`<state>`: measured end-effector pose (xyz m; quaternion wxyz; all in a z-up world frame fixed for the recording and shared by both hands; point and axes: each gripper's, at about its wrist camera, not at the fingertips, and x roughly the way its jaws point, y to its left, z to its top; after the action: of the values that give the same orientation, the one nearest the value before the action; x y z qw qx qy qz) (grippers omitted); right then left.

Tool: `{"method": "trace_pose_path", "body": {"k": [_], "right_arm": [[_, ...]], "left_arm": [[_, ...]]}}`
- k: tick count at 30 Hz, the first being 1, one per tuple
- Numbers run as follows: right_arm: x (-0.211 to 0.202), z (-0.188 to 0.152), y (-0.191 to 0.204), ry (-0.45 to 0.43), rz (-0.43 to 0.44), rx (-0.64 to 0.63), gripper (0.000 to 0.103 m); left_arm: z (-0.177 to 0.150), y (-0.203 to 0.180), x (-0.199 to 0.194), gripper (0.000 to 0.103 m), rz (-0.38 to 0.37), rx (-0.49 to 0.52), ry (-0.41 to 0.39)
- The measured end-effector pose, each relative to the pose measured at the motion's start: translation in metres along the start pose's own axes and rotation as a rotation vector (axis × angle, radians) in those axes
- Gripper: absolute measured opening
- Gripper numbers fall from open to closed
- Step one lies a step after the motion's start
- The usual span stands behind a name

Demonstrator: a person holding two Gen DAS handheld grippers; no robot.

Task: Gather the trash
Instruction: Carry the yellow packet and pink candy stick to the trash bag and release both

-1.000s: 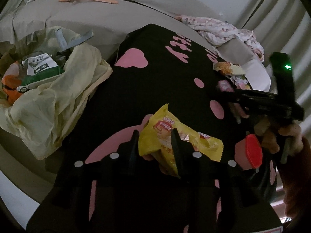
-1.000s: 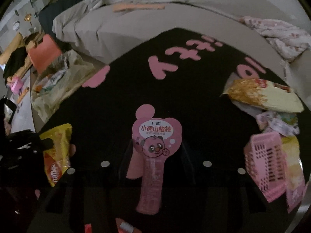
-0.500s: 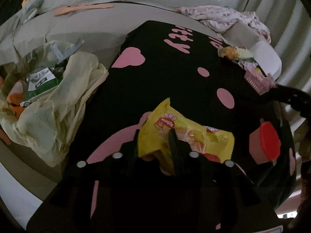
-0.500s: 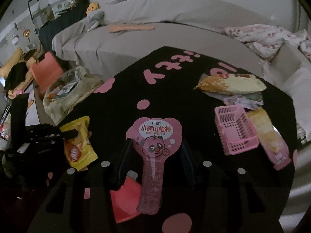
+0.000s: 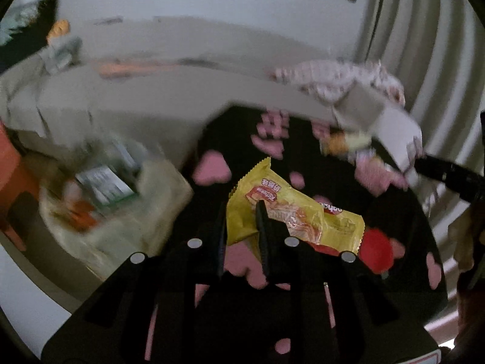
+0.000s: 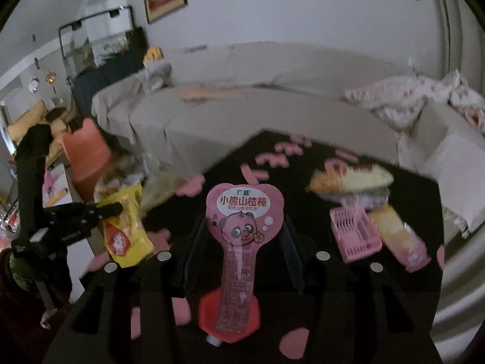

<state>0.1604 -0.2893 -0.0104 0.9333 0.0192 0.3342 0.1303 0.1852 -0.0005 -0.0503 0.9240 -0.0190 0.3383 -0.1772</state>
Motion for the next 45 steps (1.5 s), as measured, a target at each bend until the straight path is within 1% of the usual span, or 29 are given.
{"method": "trace_pose_path", "body": {"k": [2,5,6,9,13,17,21,23,26,27,32,35,37,40,43,45], "right_arm": [[-0.008,0.008,0.012,-0.039,0.010,-0.011,0.046],[-0.019,0.023,0.033,-0.109,0.048,-0.037,0.046],[-0.020,0.028,0.037,-0.120,0.056,-0.038,0.046],[-0.020,0.040,0.054,-0.145,0.081,-0.054,0.046],[-0.013,0.052,0.076,-0.155,0.106,-0.086,0.046],[-0.003,0.055,0.092,-0.141,0.126,-0.107,0.046],[0.008,0.053,0.102,-0.120,0.125,-0.132,0.046],[0.015,0.052,0.101,-0.105,0.126,-0.131,0.046],[0.023,0.049,0.098,-0.087,0.122,-0.124,0.046],[0.027,0.049,0.097,-0.077,0.121,-0.121,0.046],[0.048,0.046,0.092,-0.031,0.112,-0.115,0.046],[0.065,0.045,0.089,0.001,0.113,-0.108,0.046],[0.077,0.044,0.089,0.021,0.115,-0.106,0.046],[0.094,0.044,0.089,0.050,0.122,-0.104,0.046],[0.110,0.047,0.094,0.074,0.137,-0.106,0.046],[0.119,0.050,0.100,0.083,0.150,-0.114,0.046]], "left_arm": [[0.013,0.011,-0.024,0.017,0.038,-0.008,-0.077],[0.026,0.030,-0.051,0.018,0.085,-0.041,-0.158],[0.031,0.040,-0.062,0.018,0.111,-0.058,-0.190],[0.039,0.066,-0.084,0.018,0.178,-0.107,-0.254],[0.039,0.102,-0.105,0.018,0.271,-0.180,-0.315],[0.035,0.142,-0.113,0.018,0.379,-0.267,-0.339],[0.027,0.173,-0.104,0.018,0.440,-0.332,-0.316],[0.020,0.182,-0.092,0.018,0.445,-0.356,-0.293],[0.010,0.196,-0.062,0.018,0.425,-0.388,-0.231],[0.006,0.200,-0.044,0.018,0.412,-0.395,-0.192],[0.000,0.207,0.011,0.018,0.382,-0.388,-0.105],[-0.005,0.215,0.045,0.018,0.372,-0.402,-0.041],[-0.006,0.214,0.063,0.018,0.361,-0.388,-0.019],[-0.004,0.212,0.078,0.018,0.346,-0.373,-0.003],[-0.003,0.214,0.089,0.020,0.316,-0.389,0.014],[-0.003,0.217,0.092,0.023,0.309,-0.395,0.018]]}}
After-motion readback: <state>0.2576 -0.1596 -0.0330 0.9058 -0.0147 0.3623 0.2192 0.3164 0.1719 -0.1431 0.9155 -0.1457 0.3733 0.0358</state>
